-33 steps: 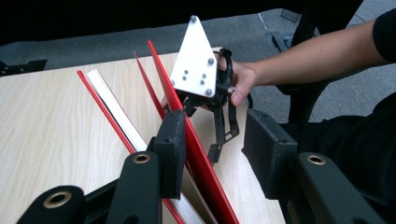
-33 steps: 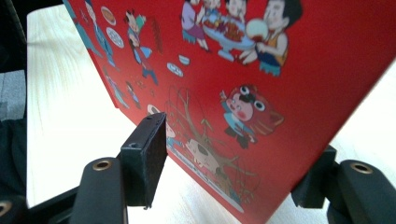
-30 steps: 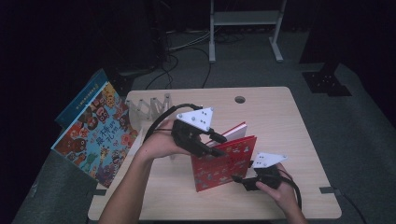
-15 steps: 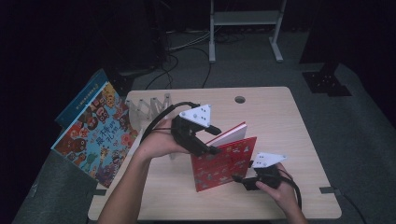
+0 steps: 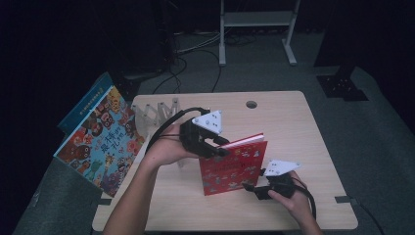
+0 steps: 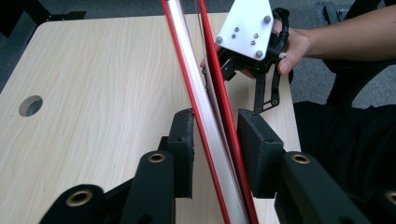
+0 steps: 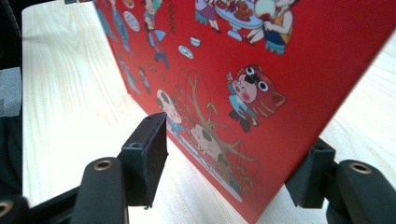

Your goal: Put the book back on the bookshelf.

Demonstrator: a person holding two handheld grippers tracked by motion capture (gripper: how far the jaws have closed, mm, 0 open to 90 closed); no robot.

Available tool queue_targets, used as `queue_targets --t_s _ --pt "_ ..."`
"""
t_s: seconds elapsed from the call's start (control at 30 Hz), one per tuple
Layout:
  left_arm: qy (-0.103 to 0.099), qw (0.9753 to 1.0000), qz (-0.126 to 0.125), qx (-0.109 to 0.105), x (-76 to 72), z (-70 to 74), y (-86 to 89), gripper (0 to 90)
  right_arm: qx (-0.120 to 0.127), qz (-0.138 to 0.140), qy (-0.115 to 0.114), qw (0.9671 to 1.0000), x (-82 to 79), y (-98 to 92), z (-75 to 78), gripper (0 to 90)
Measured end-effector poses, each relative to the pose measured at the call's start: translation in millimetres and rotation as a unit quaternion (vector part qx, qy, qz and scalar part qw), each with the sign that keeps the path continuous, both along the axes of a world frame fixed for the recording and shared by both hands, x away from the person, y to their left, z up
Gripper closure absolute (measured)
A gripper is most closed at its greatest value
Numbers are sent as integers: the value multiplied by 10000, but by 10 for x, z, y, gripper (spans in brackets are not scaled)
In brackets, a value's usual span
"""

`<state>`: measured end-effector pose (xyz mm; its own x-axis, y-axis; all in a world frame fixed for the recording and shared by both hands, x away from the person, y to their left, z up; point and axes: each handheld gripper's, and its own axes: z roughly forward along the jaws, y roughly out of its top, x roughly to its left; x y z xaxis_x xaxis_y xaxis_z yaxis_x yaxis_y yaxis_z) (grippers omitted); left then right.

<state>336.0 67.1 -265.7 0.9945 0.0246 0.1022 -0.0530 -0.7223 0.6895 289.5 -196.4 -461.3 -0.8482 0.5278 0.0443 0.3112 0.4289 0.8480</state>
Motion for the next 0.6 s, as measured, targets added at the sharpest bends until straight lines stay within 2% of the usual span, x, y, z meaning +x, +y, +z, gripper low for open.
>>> queue_targets --t_s 0.23,0.27,0.43,0.6 --pt "-6 9999 93 48 32 8 14 745 -17 37 -4 10000 -16 -8 4 377" --pt "-5 9998 156 104 42 18 13 749 -23 29 37 10000 -29 -8 6 378" --pt "16 9996 170 222 37 38 -11 746 -33 38 27 10000 -36 -7 7 377" --pt "172 9992 223 290 63 21 -19 746 -33 38 23 10000 -34 -7 7 378"
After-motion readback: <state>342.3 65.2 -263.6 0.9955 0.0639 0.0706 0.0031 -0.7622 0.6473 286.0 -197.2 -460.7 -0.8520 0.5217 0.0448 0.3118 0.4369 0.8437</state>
